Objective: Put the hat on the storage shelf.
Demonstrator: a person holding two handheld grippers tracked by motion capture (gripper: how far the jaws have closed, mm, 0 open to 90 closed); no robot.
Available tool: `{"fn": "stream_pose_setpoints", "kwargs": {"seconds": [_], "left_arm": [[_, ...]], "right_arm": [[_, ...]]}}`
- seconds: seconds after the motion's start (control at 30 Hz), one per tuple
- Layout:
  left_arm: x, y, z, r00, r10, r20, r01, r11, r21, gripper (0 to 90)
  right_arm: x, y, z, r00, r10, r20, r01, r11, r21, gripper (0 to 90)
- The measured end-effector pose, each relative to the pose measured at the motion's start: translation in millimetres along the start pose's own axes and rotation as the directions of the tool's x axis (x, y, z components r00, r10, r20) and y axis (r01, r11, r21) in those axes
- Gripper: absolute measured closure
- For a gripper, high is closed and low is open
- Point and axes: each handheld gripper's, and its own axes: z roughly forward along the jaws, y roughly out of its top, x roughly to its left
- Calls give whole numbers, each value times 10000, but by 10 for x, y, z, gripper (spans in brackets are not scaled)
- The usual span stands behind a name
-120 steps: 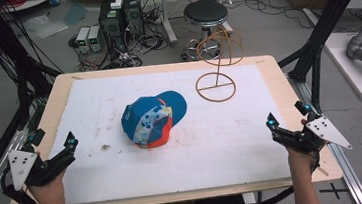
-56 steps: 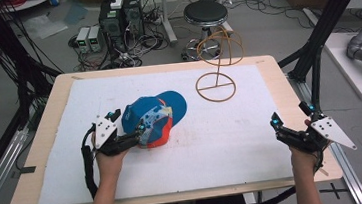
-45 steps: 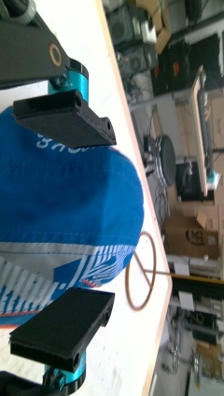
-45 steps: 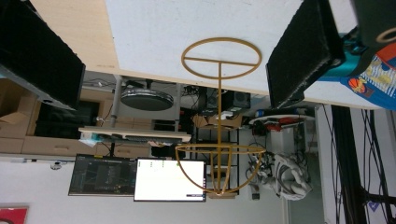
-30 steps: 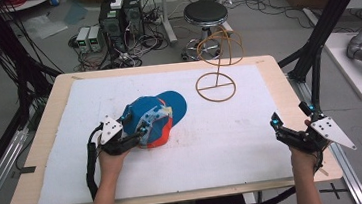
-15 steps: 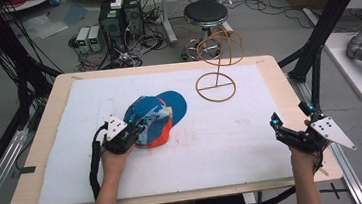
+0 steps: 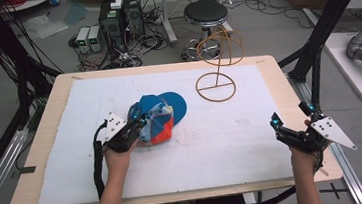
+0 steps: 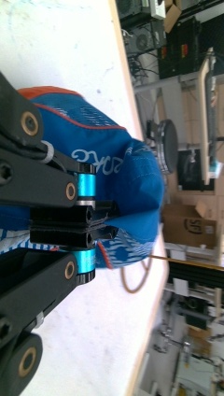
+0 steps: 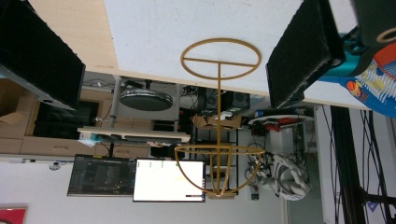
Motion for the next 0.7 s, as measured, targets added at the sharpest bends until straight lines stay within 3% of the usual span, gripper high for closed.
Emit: {"fn": "stream_pose_setpoints", "kwargs": {"seconds": [0.33,0.7], "left_arm": [[-31,143,-20,9996,-292,-22,289,9960,-851,891],[-91,361,-38,9988,-494,55,496,9841,-1706,891]], "right_arm": [[0,-3,2,10000,13,-9,-13,10000,-9,43],[-1,-8,4,10000,57,26,-57,10000,20,43]]}}
